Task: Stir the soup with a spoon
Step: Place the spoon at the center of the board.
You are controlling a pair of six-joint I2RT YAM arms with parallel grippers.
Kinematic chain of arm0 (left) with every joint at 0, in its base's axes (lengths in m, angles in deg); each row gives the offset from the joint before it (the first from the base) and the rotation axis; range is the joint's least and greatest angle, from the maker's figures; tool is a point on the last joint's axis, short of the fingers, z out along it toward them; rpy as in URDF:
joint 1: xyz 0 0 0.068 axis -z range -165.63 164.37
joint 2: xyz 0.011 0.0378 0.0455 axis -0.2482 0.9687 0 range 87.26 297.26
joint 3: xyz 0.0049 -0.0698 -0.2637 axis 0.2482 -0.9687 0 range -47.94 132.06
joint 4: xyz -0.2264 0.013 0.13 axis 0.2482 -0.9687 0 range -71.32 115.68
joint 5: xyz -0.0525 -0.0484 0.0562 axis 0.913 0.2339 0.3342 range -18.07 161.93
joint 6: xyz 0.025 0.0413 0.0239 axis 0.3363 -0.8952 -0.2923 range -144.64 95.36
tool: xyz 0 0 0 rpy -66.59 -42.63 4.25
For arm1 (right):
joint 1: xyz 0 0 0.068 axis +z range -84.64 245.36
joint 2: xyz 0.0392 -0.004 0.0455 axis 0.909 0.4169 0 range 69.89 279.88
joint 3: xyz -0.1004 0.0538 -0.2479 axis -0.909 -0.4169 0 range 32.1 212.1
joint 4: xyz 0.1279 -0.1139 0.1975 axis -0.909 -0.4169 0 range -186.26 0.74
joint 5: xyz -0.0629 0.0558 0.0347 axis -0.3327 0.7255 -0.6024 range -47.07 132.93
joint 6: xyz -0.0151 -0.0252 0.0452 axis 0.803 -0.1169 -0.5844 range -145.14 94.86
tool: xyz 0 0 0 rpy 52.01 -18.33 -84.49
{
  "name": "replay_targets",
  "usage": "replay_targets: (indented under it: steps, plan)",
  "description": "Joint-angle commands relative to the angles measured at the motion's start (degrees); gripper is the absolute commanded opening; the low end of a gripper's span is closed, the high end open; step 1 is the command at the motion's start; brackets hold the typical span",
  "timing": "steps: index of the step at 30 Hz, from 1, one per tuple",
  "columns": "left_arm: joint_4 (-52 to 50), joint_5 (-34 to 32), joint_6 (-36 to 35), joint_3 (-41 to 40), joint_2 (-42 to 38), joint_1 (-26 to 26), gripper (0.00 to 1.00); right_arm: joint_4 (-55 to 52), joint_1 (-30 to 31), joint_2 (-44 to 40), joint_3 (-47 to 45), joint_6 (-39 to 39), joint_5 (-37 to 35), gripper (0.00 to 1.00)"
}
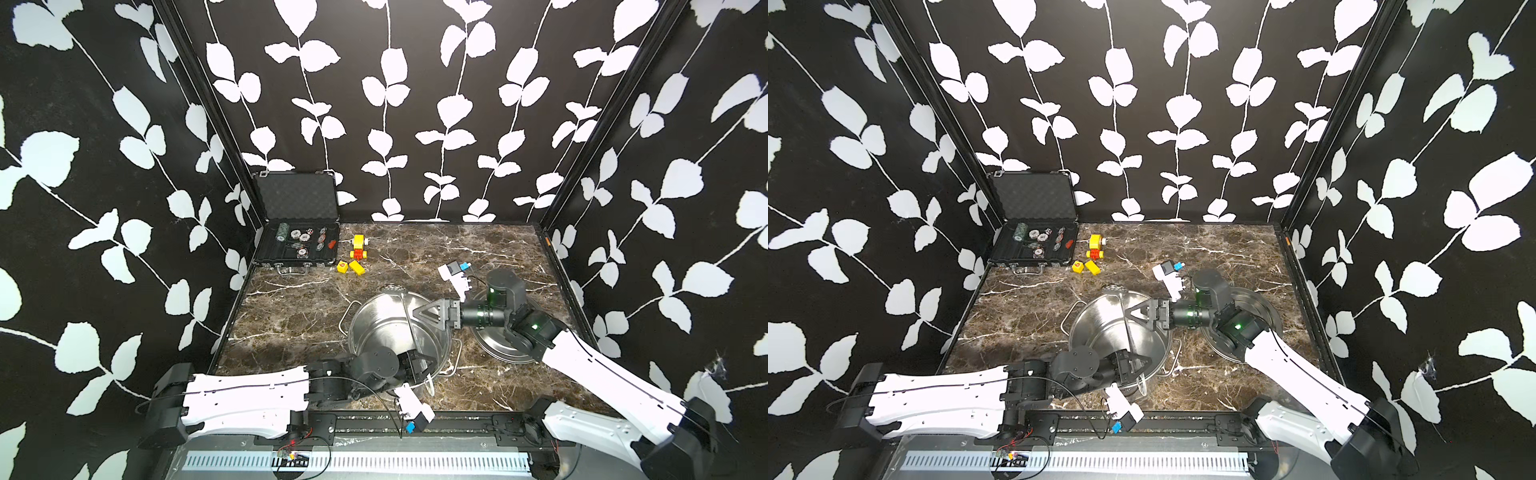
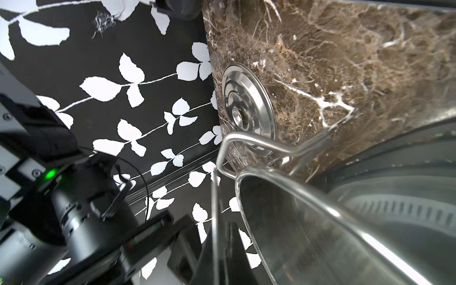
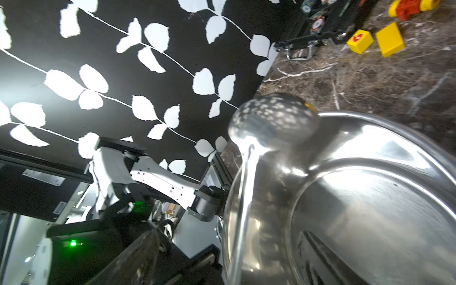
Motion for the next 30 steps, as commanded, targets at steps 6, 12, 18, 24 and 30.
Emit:
replay_targets:
  steps: [6, 12, 18, 24, 30]
  plan:
    - [7.98, -1.84, -3.22, -2.54, -3.8, 0.76, 0.0, 7.72, 3.69, 3.44, -0.2, -3.1, 0.19, 0.85]
    - [8.73, -2.0, -3.06, -3.28, -5.97, 1.21, 0.0, 12.1, 4.44, 3.71, -1.99, -4.82, -0.63, 0.76]
    - [10.6, -2.56, -2.2, -3.99, -6.98, 1.42, 0.0, 34.12, 6.35, 7.49, -6.0, -16.95, 3.65, 0.64]
    - [10.97, -3.5, -1.66, -4.55, -8.19, 1.59, 0.0, 37.96, 6.53, 8.33, -6.45, -19.24, 3.95, 0.5]
    - [11.42, -4.28, -1.23, -5.14, -8.26, 1.59, 0.0, 40.98, 6.49, 8.51, -7.19, -20.9, 3.17, 0.26]
